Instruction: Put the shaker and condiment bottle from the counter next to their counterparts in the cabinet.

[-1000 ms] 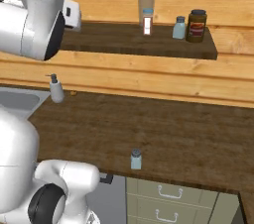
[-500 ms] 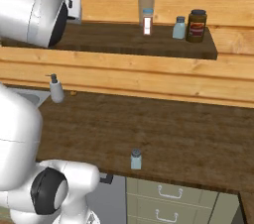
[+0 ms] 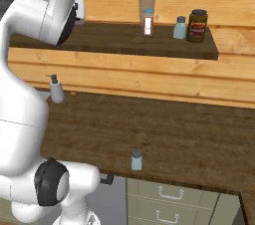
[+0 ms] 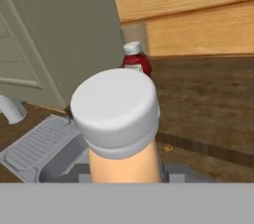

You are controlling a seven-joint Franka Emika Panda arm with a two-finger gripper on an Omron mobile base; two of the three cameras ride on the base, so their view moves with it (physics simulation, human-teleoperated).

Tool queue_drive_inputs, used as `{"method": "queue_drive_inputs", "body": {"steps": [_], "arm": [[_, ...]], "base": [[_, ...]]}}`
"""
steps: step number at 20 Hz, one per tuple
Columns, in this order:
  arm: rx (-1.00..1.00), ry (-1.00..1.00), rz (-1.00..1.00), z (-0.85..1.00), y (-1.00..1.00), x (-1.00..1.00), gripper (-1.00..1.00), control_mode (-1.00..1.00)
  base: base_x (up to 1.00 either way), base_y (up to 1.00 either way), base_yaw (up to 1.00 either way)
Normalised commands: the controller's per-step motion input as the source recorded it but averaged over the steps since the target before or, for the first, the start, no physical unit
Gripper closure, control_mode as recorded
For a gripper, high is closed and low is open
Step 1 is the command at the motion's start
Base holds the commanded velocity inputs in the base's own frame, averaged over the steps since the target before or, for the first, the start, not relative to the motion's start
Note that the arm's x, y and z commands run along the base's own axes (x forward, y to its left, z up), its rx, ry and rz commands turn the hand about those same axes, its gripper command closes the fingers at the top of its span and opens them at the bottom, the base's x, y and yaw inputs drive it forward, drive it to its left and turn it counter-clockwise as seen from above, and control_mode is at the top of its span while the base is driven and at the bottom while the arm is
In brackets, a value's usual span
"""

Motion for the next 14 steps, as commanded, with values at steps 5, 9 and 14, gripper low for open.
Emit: {"method": "queue_drive_inputs", "body": {"steps": [5, 9, 14], "arm": [[0.0, 0.0, 0.0, -0.04, 0.21, 0.16, 1.0, -1.0], [0.0, 0.0, 0.0, -0.23, 0.14, 0.25, 1.0, -1.0], [0.0, 0.0, 0.0, -0.16, 0.04, 0.33, 1.0, -1.0]], "base": [[0.0, 0.0, 0.0], [0.0, 0.0, 0.0], [0.0, 0.0, 0.0]]}}
